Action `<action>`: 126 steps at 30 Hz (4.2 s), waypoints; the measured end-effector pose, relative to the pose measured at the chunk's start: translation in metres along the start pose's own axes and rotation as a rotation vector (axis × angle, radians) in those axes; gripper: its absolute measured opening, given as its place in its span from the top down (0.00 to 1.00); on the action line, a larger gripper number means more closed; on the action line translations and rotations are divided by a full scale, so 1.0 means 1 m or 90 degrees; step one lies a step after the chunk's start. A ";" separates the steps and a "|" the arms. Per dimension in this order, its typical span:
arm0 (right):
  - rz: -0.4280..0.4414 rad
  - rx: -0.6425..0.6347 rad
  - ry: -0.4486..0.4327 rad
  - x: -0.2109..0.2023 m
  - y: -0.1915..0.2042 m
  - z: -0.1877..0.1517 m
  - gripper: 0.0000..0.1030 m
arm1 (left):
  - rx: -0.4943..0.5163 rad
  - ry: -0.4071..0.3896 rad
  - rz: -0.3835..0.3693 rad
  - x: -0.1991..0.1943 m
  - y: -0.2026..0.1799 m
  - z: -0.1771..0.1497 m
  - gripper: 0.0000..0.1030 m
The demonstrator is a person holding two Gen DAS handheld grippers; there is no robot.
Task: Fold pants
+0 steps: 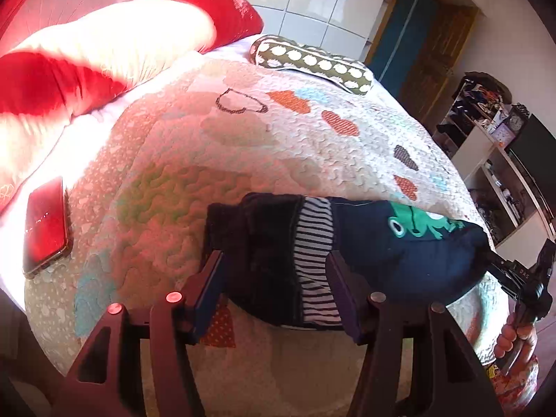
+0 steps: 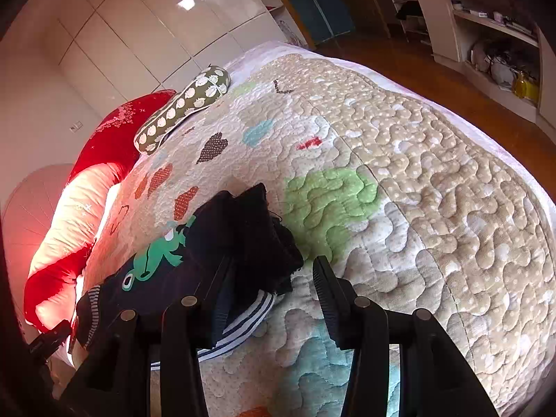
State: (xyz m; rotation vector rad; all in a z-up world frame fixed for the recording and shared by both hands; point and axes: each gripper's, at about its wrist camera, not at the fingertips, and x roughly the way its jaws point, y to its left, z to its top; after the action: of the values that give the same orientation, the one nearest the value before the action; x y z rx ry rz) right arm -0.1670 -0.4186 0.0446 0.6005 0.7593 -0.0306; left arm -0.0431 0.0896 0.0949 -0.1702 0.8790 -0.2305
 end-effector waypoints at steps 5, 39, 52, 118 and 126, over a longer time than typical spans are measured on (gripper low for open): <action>0.011 -0.018 -0.013 -0.020 0.000 -0.013 0.46 | 0.083 0.018 -0.062 0.001 -0.065 0.010 0.42; 0.110 -0.031 0.003 0.018 0.032 -0.007 0.80 | 0.241 0.266 -0.317 0.168 -0.312 0.049 0.81; 0.198 -0.211 0.123 0.049 0.161 -0.049 0.54 | -0.064 0.124 -0.237 0.076 -0.083 0.047 0.53; 0.049 -0.466 0.217 0.108 0.367 -0.107 0.41 | -0.209 0.014 0.137 -0.017 0.101 -0.085 0.41; 0.065 -0.491 0.229 0.130 0.402 -0.107 0.36 | -0.252 0.009 0.124 -0.015 0.114 -0.087 0.41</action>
State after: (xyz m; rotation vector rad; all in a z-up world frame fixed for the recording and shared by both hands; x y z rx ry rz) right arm -0.0446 -0.0038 0.1004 -0.1001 1.0053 0.4573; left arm -0.1057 0.1989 0.0239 -0.4487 0.9425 0.1280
